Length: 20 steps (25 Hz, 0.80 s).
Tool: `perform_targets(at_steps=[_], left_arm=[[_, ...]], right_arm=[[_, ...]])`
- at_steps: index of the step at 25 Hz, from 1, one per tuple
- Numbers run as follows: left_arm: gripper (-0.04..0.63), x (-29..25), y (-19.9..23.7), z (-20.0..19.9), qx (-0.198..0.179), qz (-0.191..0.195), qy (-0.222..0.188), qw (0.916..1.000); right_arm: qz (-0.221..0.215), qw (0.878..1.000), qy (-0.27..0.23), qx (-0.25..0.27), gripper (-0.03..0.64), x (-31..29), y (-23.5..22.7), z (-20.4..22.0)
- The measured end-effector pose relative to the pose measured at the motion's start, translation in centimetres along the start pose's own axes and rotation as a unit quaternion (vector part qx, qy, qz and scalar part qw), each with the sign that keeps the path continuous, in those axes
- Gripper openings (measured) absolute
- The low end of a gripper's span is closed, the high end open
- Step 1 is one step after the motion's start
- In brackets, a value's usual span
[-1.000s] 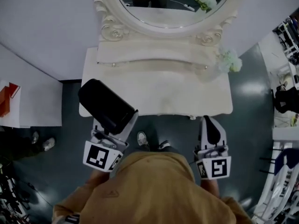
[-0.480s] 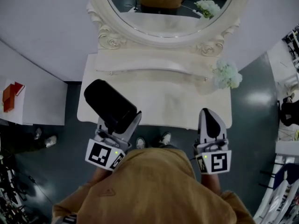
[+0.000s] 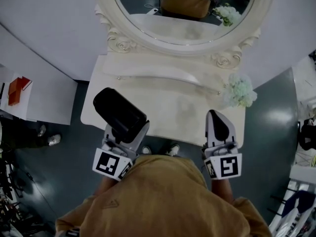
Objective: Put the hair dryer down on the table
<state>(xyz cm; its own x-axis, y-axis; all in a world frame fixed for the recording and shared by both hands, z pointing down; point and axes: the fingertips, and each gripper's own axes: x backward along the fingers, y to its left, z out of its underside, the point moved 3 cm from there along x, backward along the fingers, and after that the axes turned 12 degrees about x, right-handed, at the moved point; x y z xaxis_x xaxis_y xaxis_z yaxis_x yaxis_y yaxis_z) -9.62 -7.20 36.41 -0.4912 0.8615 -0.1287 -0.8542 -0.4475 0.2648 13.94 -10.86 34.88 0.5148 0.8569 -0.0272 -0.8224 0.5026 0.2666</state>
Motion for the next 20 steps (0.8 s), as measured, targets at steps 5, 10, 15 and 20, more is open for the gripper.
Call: perform_targets(at_steps=[5, 10, 15, 20], left_arm=[[0.256, -1.2, 0.2, 1.8, 0.015, -0.002, 0.028, 0.9995], [0.256, -2.2, 0.6, 3.5, 0.032, 0.006, 0.052, 0.9981], [0.256, -3.1, 1.5, 5.6, 0.075, 0.011, 0.081, 0.9938], [0.256, -4.1, 2.0, 8.0, 0.074, 0.014, 0.116, 0.9903]], right_arm=[[0.000, 0.999, 0.005, -0.037, 0.003, -0.1, -0.7, 0.9], [0.013, 0.999, 0.014, -0.038, 0.003, 0.7, -1.0, 1.1], [0.026, 0.999, 0.020, -0.031, 0.003, 1.2, -0.9, 0.9], [0.036, 0.998, 0.033, -0.030, 0.003, 2.0, -0.1, 1.1]])
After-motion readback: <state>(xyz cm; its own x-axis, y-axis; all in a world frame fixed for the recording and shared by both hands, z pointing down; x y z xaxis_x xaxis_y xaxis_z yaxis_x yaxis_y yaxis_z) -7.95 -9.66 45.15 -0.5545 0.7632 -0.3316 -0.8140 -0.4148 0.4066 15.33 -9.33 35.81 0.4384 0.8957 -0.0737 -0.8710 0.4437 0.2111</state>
